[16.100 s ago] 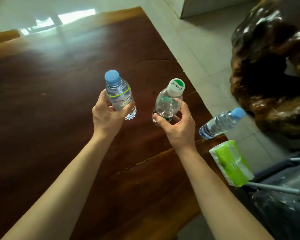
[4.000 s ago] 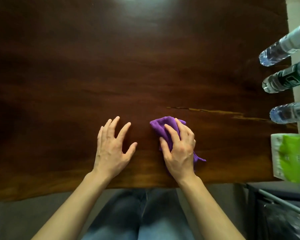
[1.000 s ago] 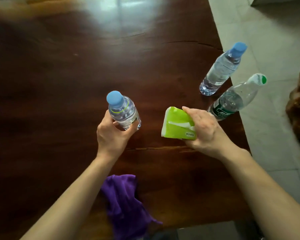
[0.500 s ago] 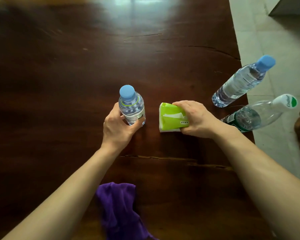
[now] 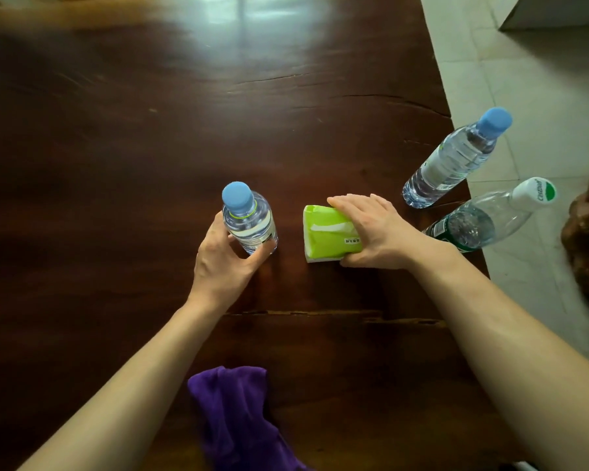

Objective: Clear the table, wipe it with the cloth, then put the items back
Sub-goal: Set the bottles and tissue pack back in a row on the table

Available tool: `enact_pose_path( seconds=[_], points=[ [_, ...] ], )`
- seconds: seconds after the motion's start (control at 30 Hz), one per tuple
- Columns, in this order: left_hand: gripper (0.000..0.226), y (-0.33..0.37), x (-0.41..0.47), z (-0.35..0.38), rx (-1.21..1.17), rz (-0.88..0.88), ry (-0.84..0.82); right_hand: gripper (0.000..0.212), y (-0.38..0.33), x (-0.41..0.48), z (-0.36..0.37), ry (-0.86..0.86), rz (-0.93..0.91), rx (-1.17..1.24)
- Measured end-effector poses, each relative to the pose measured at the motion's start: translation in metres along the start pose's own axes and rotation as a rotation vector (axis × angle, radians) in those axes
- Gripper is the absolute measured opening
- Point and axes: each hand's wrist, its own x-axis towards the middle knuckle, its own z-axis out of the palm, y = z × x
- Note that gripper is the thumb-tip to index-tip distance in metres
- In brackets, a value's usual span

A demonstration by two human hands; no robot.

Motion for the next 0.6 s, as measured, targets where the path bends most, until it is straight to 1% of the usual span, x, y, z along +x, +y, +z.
enact_pose_path(
  seconds=[0.1,0.2,0.3,0.37,0.47,0.53,0.6],
  points=[
    [0.077,-0.002,-0.006,-0.007,0.060,0.038,-0.001,0.110,-0.013,-0.016,-0.004,0.110,0.031,-0.011],
    [0.080,-0.003,-0.021,-0.021,0.111,0.092,0.052,0.098,-0.029,-0.040,-0.008,0.254,0.050,0.028],
    [0.073,0.002,-0.036,-0.039,0.151,0.225,0.156,0.085,-0.045,-0.070,-0.008,0.362,0.058,0.048],
    [0.066,0.011,-0.044,-0.048,0.176,0.333,0.197,0.078,-0.055,-0.093,-0.007,0.428,0.068,0.047],
    [0.059,0.027,-0.054,-0.050,0.199,0.470,0.176,0.068,-0.068,-0.125,-0.001,0.513,0.086,0.041],
    [0.056,0.038,-0.059,-0.043,0.184,0.537,0.123,0.061,-0.073,-0.144,0.005,0.566,0.110,0.049],
    [0.054,0.050,-0.061,-0.031,0.153,0.563,0.050,0.054,-0.073,-0.159,0.011,0.624,0.160,0.084]
  ],
)
